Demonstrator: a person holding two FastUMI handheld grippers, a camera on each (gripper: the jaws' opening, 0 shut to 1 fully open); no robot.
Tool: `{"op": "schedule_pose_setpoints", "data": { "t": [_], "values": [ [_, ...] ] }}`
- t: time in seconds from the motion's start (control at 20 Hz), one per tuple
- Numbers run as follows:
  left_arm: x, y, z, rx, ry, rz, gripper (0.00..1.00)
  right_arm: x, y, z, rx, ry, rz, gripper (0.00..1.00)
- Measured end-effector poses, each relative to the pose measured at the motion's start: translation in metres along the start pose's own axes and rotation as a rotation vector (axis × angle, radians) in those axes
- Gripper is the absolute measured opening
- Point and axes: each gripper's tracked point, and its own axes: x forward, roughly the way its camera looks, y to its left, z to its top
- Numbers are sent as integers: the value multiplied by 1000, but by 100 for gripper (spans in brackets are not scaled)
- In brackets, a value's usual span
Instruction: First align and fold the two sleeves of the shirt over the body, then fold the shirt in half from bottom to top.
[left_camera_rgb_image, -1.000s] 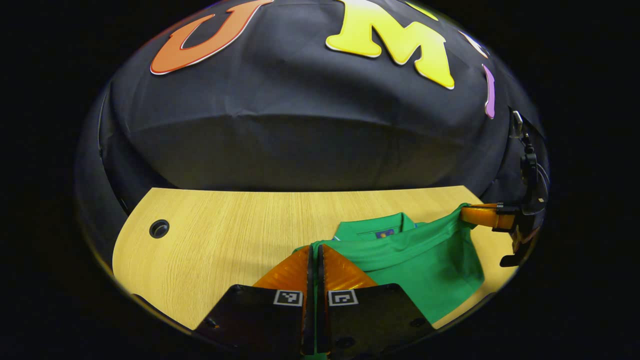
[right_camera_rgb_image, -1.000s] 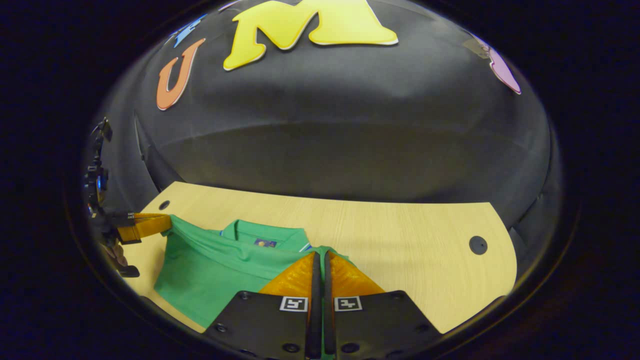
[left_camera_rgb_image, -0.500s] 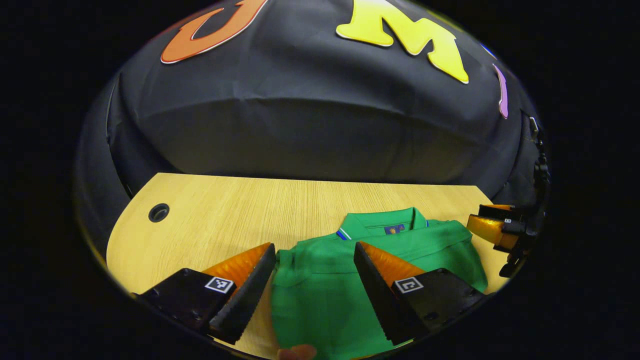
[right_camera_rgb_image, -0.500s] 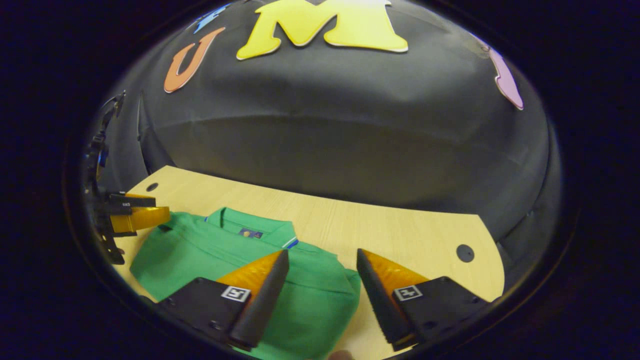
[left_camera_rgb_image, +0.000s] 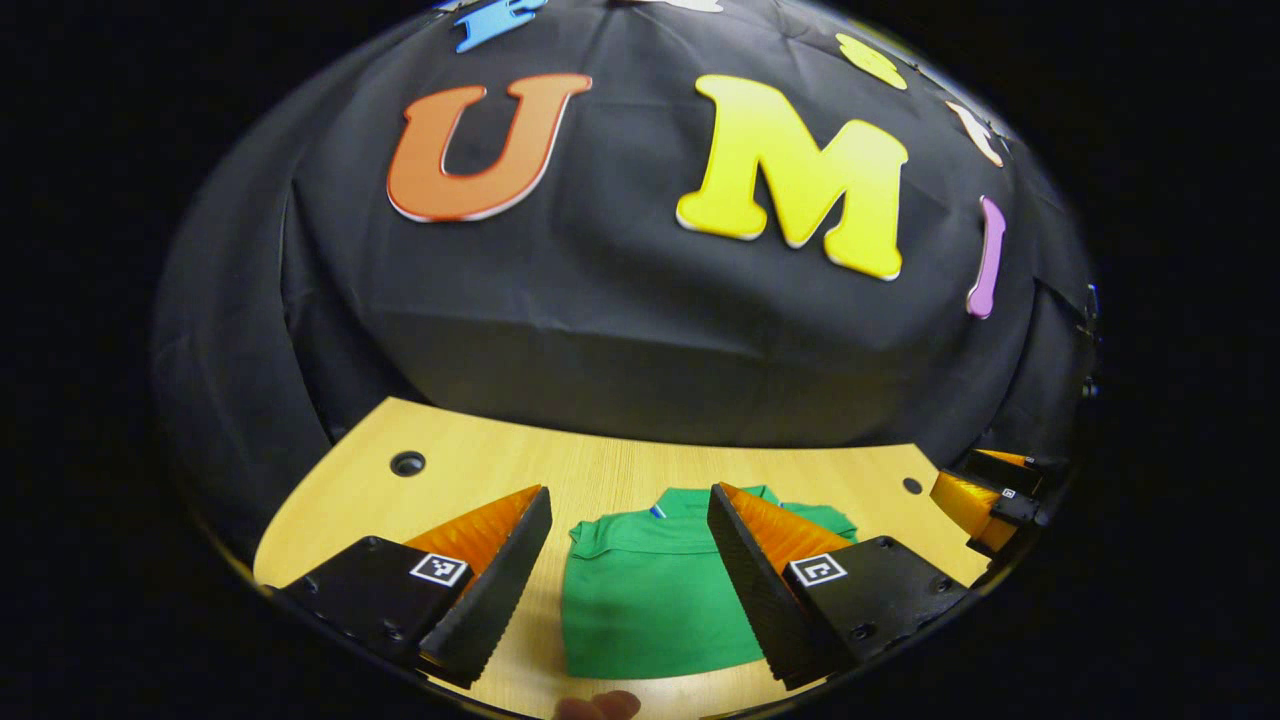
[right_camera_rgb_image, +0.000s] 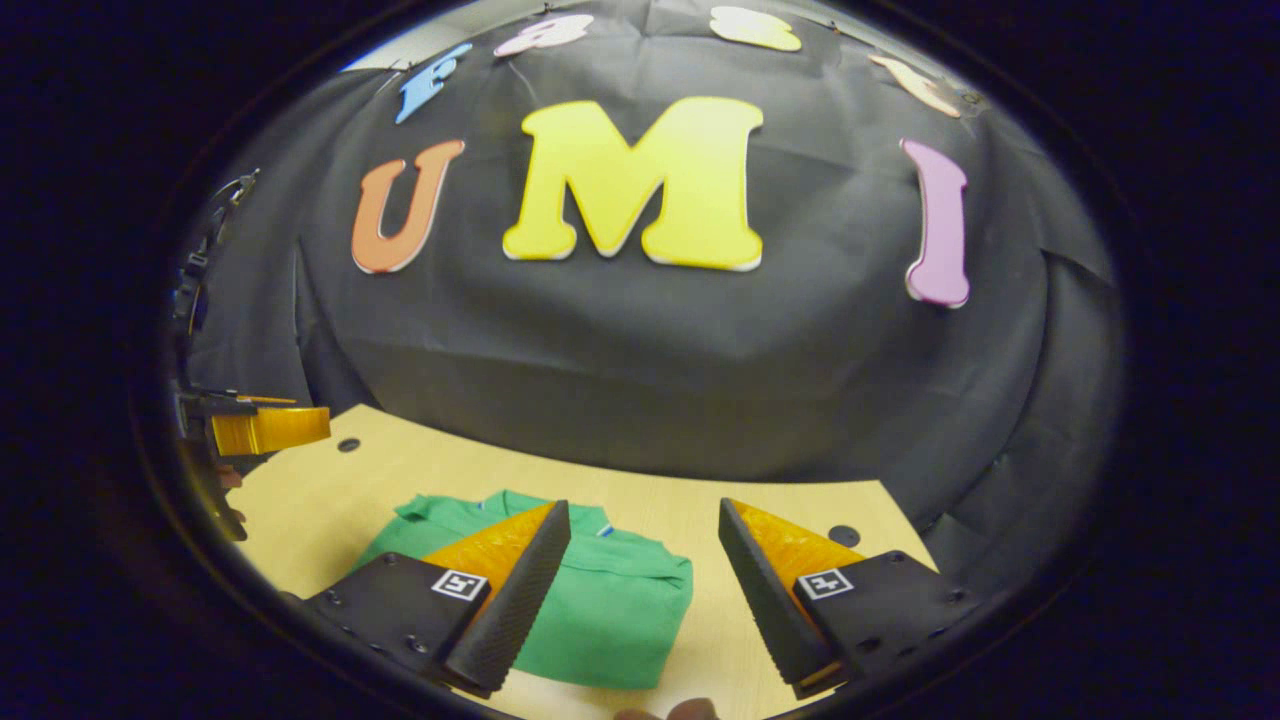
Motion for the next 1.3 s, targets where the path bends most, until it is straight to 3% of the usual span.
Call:
{"op": "schedule_pose_setpoints", "data": {
  "t": [0.3, 0.55, 0.75, 0.95, 1.3],
  "values": [
    [-118, -16, 64, 88, -175, 15, 100, -113, 14, 64, -15, -159, -60, 96],
    [-188, -31, 76, 38, -238, 3, 99, -191, 23, 80, 12, -227, -81, 96],
    [-227, -29, 58, 5, -244, 11, 99, -241, 36, 79, 44, -264, -99, 94],
    [-251, -25, 47, 25, -255, 19, 100, -269, 49, 80, 34, -298, -93, 96],
    [-268, -18, 54, 46, -286, 20, 99, -279, 59, 76, 71, -307, -89, 96]
  ]
}}
